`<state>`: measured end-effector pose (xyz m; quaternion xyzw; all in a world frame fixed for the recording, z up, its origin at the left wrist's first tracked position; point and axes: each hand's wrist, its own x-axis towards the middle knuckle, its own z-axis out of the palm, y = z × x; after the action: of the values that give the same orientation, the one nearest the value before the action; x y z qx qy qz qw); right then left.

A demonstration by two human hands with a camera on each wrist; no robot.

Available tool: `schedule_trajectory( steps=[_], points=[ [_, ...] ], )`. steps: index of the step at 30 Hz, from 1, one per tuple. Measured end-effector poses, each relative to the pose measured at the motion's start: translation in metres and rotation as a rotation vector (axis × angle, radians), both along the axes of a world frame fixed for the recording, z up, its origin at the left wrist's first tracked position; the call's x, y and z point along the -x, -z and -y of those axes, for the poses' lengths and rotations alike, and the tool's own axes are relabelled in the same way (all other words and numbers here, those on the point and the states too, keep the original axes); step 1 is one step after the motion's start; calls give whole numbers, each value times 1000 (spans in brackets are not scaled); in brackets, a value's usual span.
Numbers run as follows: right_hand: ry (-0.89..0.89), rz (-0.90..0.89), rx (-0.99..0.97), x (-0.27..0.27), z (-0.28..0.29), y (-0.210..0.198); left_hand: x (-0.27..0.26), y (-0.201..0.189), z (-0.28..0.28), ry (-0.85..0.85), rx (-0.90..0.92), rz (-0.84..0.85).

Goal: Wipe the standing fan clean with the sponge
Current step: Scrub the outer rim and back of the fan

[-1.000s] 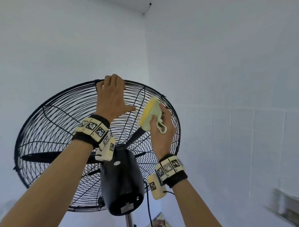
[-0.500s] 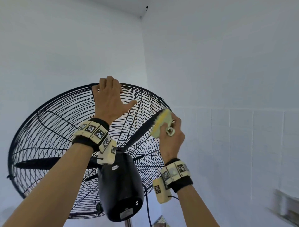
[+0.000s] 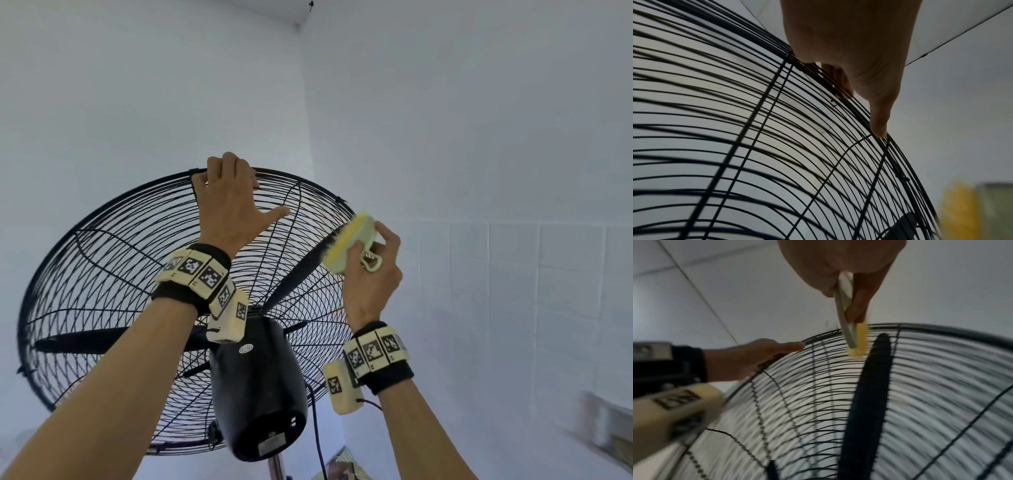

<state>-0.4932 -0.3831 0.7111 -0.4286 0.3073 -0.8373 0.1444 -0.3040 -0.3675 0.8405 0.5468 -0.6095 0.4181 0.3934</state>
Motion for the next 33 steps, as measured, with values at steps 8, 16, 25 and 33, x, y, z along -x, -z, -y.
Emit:
schedule_trajectory(
  steps=[8,16,25,33],
  points=[
    [-32,-305,157,-17,-12,-39,0,0,2,5,2,-14],
    [310,-330,-162,14,9,-40,8,1,-2,-9,5,1],
    [211,-281,-77,10,6,-63,-1,0,-4,-18,13,-8],
    [119,-606,151,-23,-4,-75,4,2,1,-25,21,-3]
  ],
)
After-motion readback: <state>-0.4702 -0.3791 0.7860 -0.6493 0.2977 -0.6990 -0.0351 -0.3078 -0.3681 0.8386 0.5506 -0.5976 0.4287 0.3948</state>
